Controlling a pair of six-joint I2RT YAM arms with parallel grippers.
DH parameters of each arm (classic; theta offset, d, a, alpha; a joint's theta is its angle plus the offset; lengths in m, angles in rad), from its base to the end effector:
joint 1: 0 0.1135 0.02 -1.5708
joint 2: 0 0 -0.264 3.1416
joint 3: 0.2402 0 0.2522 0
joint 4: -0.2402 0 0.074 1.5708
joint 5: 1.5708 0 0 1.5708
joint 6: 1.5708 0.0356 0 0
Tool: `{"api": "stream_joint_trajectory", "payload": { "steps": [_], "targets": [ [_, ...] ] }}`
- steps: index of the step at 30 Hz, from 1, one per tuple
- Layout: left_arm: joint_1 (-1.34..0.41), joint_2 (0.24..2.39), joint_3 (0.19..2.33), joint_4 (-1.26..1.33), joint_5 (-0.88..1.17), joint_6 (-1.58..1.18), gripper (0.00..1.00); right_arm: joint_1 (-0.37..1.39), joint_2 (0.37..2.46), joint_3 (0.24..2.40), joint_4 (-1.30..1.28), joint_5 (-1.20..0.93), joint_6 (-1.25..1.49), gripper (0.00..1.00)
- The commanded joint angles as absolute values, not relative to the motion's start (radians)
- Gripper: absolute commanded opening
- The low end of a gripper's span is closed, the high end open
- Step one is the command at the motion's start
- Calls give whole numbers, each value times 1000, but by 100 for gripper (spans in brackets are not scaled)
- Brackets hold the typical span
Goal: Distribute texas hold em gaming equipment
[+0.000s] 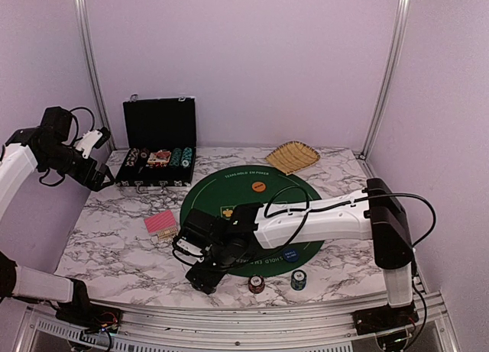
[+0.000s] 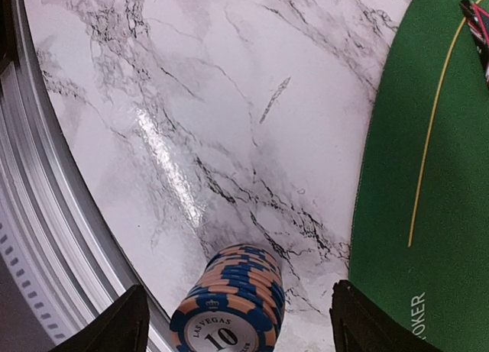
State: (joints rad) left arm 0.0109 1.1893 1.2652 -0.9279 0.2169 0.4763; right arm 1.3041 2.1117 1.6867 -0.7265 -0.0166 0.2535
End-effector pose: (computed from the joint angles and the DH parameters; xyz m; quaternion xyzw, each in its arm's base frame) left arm 0.2331 -0.0051 0.3551 0.2517 0.8967 -0.0140 0.3638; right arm 0.1176 0.4328 0.1934 -0.4920 0.8453 0.1520 0.1424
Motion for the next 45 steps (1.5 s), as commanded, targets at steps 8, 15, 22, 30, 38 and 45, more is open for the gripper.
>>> {"api": "stream_joint_trajectory", "payload": {
  "steps": [8, 15, 22, 30, 38, 45],
  "targets": [
    [8, 1170, 1278, -963, 211, 482, 99, 1310, 2131, 1708, -720, 38, 244, 71],
    [8, 1170, 1282, -965, 206, 483, 99, 1308, 2129, 1698, -716, 32, 242, 71],
    [8, 1169, 1283, -965, 205, 482, 99, 1308, 2129, 1686, -708, 21, 238, 71],
    [8, 1171, 1284, -965, 206, 482, 99, 1308, 2125, 1674, -701, 14, 238, 70],
    [8, 1171, 1285, -965, 201, 485, 99, 1308, 2123, 1677, -702, 11, 237, 53],
    [8, 1169, 1282, -965, 198, 488, 99, 1309, 2107, 1684, -713, 14, 235, 42]
  ]
}}
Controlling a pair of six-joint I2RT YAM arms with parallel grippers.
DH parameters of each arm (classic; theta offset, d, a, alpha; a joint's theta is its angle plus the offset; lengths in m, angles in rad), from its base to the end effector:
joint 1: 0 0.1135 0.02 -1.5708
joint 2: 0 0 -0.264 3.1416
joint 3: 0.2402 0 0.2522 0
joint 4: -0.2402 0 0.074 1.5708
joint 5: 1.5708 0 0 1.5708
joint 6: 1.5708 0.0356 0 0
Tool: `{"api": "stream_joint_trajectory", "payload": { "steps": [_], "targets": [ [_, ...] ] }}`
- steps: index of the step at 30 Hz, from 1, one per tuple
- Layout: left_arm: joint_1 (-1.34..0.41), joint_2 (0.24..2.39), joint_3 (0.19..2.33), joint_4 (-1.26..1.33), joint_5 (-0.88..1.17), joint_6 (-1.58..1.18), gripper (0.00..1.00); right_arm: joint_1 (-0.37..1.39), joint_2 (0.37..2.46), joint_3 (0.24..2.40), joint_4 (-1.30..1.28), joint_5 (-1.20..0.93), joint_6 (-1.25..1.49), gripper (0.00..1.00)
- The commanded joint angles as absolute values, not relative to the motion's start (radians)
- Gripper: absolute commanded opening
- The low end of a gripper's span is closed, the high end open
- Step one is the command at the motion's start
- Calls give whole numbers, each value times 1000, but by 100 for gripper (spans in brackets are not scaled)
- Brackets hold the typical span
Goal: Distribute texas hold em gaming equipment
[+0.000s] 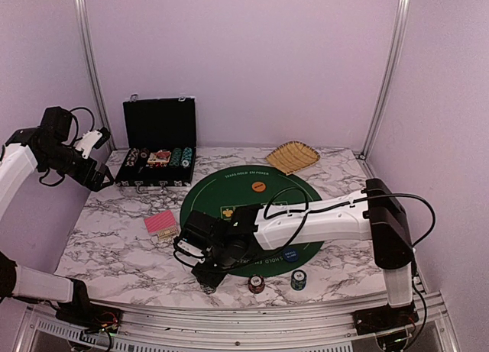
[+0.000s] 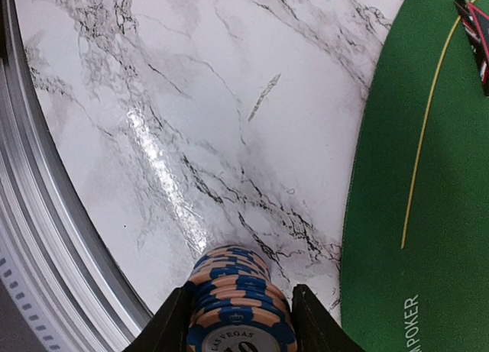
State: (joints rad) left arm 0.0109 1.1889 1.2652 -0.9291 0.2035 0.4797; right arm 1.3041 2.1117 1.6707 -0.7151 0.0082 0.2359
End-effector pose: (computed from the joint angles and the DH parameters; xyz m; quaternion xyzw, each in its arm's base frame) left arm 0.2330 -0.0047 0.3550 0.2510 0.8976 -0.0074 0.3622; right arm 0.1181 0.4313 0.1892 -0.4974 0.8427 0.1404 0.1506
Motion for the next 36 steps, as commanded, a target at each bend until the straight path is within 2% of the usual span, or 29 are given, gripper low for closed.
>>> {"api": "stream_joint_trajectory", "payload": {
  "steps": [1, 7, 13, 19, 28, 36],
  "targets": [
    [8, 1169, 1282, -965, 199, 488, 99, 1309, 2103, 1686, -716, 15, 235, 41],
    [8, 1170, 1281, -965, 202, 489, 99, 1310, 2079, 1713, -739, 16, 237, 37],
    [8, 1170, 1279, -965, 199, 492, 99, 1310, 2057, 1717, -738, 11, 243, 26],
    [8, 1168, 1277, -965, 196, 493, 99, 1310, 2051, 1738, -741, -34, 252, 20],
    [8, 1166, 1279, -965, 196, 493, 99, 1296, 2037, 1804, -771, -33, 255, 18],
    [8, 1164, 1279, -965, 193, 493, 99, 1181, 2053, 1833, -765, -5, 272, 16]
  ]
}}
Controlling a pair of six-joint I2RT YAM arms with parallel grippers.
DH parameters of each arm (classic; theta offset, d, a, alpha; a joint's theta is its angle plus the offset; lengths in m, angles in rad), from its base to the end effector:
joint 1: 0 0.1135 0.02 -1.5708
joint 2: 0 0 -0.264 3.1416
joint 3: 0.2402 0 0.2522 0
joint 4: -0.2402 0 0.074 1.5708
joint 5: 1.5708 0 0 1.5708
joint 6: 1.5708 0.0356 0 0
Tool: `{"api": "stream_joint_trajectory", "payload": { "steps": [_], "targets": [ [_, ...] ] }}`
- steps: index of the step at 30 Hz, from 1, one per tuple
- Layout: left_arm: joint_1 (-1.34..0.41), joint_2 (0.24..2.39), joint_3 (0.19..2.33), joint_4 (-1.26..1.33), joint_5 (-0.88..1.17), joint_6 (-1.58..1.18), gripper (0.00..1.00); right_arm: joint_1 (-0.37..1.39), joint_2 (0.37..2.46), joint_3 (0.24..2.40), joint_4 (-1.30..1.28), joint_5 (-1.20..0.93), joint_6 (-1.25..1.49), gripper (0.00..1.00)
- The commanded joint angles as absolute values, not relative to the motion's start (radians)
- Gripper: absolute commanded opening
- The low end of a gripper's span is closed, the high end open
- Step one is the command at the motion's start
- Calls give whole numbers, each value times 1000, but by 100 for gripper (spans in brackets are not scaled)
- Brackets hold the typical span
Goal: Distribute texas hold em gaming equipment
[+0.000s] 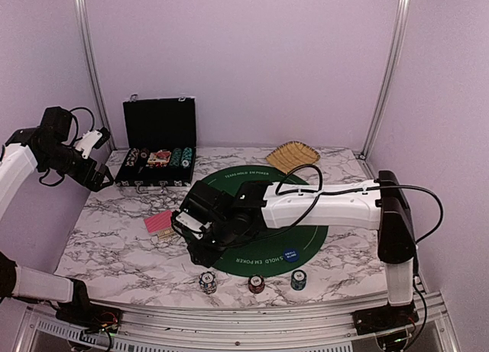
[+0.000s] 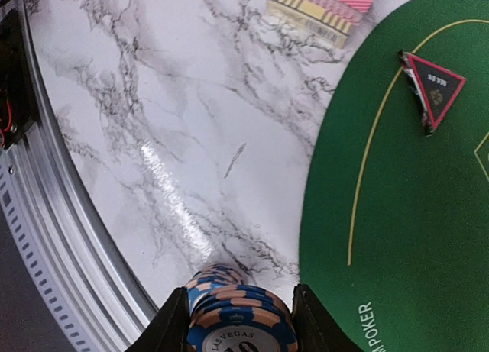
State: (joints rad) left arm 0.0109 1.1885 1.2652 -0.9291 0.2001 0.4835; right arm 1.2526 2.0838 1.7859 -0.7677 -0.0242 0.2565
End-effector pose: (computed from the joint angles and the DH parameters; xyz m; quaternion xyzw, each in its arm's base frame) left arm 0.2329 -0.0045 0.3551 0.2522 0.8974 -0.0051 0.3620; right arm 0.1413 0.4318 0.2331 -0.4652 0.8491 0.1797 0.1741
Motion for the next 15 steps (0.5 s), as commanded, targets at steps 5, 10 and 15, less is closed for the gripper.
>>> {"api": "stream_joint_trajectory", "payload": {
  "steps": [5, 10, 15],
  "targets": [
    [8, 1166, 1278, -964, 196, 491, 99, 1113, 2119, 1873, -738, -5, 259, 16],
    [8, 1166, 1279, -964, 199, 494, 99, 1071, 2213, 1928, -711, 32, 259, 16],
    [8, 1169, 1278, -965, 208, 497, 99, 1059, 2309, 2018, -698, 29, 263, 16]
  ]
}}
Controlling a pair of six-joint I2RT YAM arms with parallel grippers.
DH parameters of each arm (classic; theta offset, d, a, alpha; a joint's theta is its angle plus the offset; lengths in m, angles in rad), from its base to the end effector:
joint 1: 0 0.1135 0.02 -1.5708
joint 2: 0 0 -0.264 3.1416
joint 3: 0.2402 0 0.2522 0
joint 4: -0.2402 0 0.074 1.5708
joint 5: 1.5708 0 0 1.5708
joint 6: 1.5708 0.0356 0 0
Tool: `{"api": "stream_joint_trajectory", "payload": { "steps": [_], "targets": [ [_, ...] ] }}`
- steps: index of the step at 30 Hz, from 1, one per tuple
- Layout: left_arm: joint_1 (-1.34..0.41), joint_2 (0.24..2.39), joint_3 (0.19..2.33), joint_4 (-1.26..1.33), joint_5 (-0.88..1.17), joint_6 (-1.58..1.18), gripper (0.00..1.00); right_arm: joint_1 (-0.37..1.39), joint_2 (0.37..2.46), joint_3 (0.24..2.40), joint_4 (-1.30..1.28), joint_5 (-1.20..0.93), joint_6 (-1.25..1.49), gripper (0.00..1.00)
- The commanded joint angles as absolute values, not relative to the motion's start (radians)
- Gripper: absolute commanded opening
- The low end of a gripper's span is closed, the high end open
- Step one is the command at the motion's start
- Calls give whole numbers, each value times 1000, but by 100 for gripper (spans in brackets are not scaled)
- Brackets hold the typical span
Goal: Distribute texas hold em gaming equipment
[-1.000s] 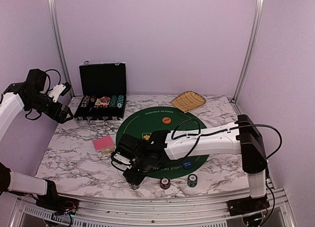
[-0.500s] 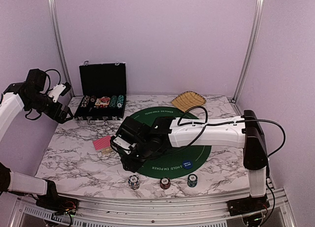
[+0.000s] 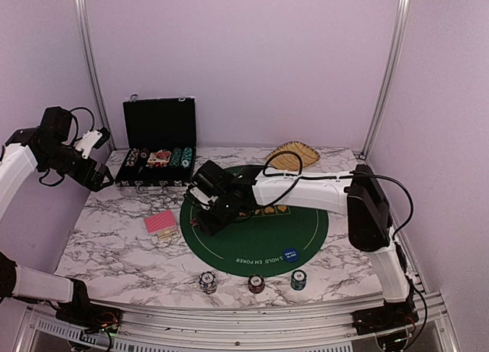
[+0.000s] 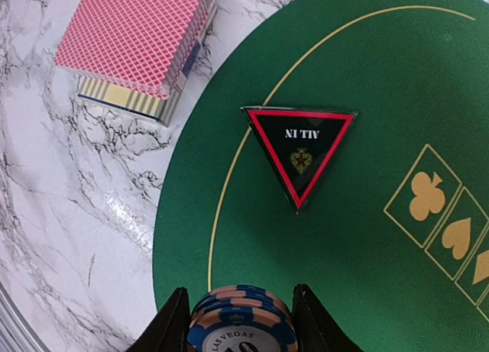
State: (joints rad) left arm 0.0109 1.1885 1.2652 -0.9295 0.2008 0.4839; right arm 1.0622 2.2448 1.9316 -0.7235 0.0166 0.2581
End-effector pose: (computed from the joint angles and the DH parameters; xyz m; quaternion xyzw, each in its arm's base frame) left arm 0.2329 -0.0046 0.3550 0.2525 0.8974 -0.0054 0.3619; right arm 0.2401 0.4295 0.2070 -0.3754 0.8885 0.1555 0.2134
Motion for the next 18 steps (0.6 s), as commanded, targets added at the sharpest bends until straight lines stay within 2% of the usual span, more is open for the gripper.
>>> {"api": "stream_joint_trajectory", "payload": {
  "steps": [1, 6, 18],
  "targets": [
    [8, 1170, 1279, -964, 209, 498, 99, 1057, 2329, 2035, -699, 25, 265, 16],
    [7, 1173, 1280, -965, 203, 505, 99, 1056, 2397, 2088, -686, -14, 276, 16],
    [8, 1167, 1273, -965, 204, 508, 99, 1048, 2450, 2047, -613, -31, 300, 16]
  ]
}}
